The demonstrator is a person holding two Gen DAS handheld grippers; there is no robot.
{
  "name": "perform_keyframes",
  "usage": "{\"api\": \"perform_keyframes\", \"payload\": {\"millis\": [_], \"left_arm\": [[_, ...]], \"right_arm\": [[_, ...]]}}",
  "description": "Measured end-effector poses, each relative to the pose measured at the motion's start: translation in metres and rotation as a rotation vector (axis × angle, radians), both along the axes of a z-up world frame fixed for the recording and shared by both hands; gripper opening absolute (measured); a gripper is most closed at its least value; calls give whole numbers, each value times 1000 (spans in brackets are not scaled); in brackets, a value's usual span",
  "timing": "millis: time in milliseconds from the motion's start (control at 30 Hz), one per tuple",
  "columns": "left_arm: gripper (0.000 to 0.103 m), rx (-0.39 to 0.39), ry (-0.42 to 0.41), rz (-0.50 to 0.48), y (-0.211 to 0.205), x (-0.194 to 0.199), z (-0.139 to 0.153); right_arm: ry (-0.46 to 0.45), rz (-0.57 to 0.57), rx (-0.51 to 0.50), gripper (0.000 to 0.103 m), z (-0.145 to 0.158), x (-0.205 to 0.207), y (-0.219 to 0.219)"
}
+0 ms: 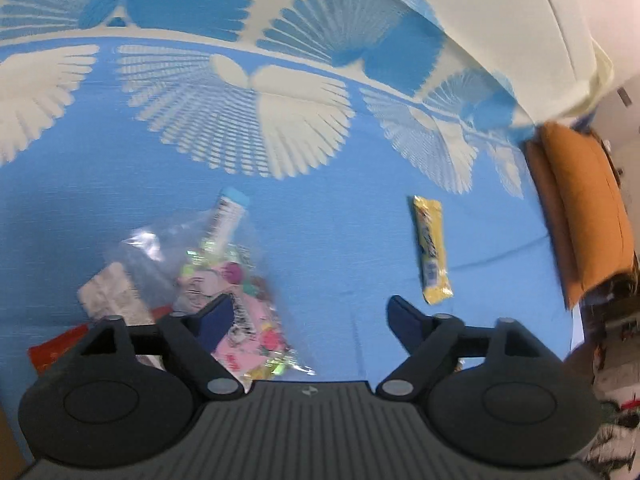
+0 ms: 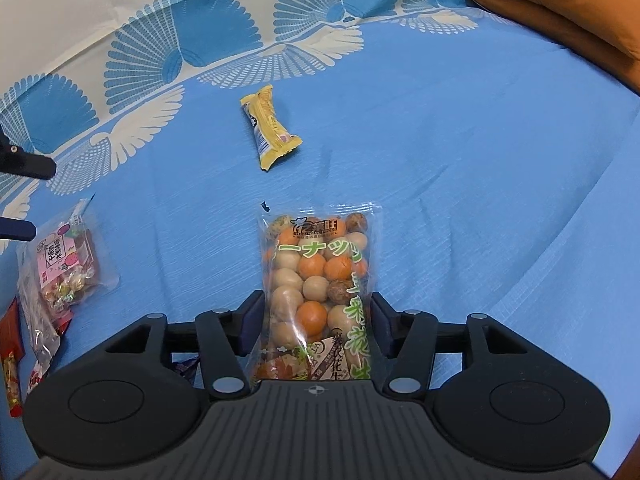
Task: Organize snacks
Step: 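Grasp the pink-labelled candy bag with the left tool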
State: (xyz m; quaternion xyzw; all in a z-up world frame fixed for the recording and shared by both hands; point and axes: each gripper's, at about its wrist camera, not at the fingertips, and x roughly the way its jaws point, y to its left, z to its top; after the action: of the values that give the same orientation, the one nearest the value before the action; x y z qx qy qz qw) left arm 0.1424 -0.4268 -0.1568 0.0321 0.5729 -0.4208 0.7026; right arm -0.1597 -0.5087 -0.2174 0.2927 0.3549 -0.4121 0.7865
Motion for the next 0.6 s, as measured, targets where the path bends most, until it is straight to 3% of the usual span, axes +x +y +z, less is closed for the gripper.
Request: {"api": "perform_keyframes", "payload": {"millis": [200,300,400,600], "left_arm": [[96,77,-111,147,24,45,-15],[96,97,-86,182,25,62,-28],[96,66,-40,164,19,66,-36],[94,-68,7,53,11,45,-25]], "right_arm": [[-10,8,-12,59,-1,-2,1],[-7,12,-16,60,-1,-2,2],[5,22,-26,61,-1,1,2],[22,38,-37,65,-2,5,2]]}}
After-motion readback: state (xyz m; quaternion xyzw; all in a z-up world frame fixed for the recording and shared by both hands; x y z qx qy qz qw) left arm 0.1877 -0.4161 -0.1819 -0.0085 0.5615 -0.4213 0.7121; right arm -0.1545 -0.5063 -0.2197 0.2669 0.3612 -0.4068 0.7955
